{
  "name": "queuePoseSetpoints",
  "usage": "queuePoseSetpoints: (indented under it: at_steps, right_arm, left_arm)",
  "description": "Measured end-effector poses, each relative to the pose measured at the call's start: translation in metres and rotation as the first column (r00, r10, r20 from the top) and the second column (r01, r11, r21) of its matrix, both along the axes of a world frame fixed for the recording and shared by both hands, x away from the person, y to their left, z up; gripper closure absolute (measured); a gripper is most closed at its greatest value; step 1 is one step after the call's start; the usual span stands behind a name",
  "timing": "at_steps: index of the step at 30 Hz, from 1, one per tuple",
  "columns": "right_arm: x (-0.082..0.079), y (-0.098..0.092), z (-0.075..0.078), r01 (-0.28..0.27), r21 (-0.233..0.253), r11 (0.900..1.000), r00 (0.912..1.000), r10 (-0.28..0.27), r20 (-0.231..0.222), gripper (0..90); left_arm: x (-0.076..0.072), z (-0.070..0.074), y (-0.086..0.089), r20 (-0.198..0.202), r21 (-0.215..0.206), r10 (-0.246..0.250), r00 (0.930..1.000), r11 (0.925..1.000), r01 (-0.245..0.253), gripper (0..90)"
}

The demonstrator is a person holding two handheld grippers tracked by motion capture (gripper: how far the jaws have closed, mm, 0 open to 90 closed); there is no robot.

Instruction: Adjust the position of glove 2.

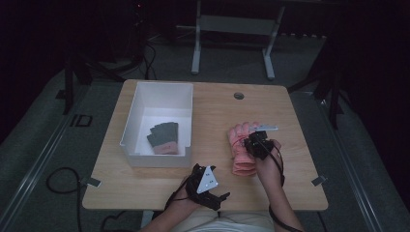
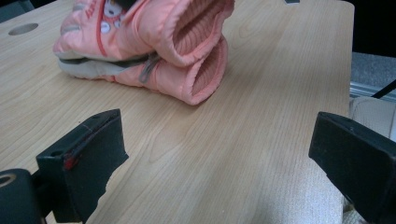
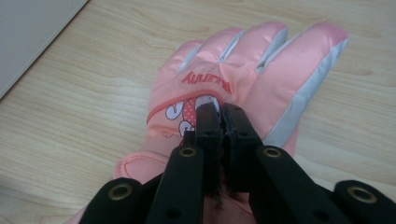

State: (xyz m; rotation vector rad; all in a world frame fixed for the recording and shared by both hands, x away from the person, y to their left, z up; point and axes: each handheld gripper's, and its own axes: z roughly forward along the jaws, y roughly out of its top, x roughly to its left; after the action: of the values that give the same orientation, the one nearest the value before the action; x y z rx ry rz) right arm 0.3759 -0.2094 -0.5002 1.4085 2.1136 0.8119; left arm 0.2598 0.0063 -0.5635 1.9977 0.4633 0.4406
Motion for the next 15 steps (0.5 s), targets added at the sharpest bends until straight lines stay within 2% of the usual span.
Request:
queuePoseSetpoints:
  at_steps: [6, 9, 13, 15]
  right_arm:
    - [0.002, -0.004, -0.001, -0.014, 0.027, 1.000, 0.9999, 0.014, -0.008, 83.2]
    - [0.002, -0.007, 0.001, -0.031, 0.036, 0.999, 0.9995, 0.031, -0.008, 81.2]
    - [0.000, -0.012, 0.013, -0.064, 0.062, 0.996, 0.9980, 0.064, 0.003, 73.5]
    - [-0.002, -0.013, 0.019, -0.086, 0.052, 0.995, 0.9963, 0.085, 0.015, 70.1]
  left_arm:
    - [0.001, 0.001, 0.000, -0.004, -0.010, -0.004, 1.0000, 0.9999, 0.004, 3.3]
    - [0.002, 0.003, -0.001, 0.014, 0.012, -0.021, 0.9997, 0.9997, 0.021, 3.3]
    - [0.003, 0.008, 0.003, -0.005, -0.041, -0.024, 0.9997, 0.9989, 0.024, 3.3]
    - [0.004, 0.010, 0.003, -0.015, -0.047, -0.025, 0.9996, 0.9986, 0.024, 3.3]
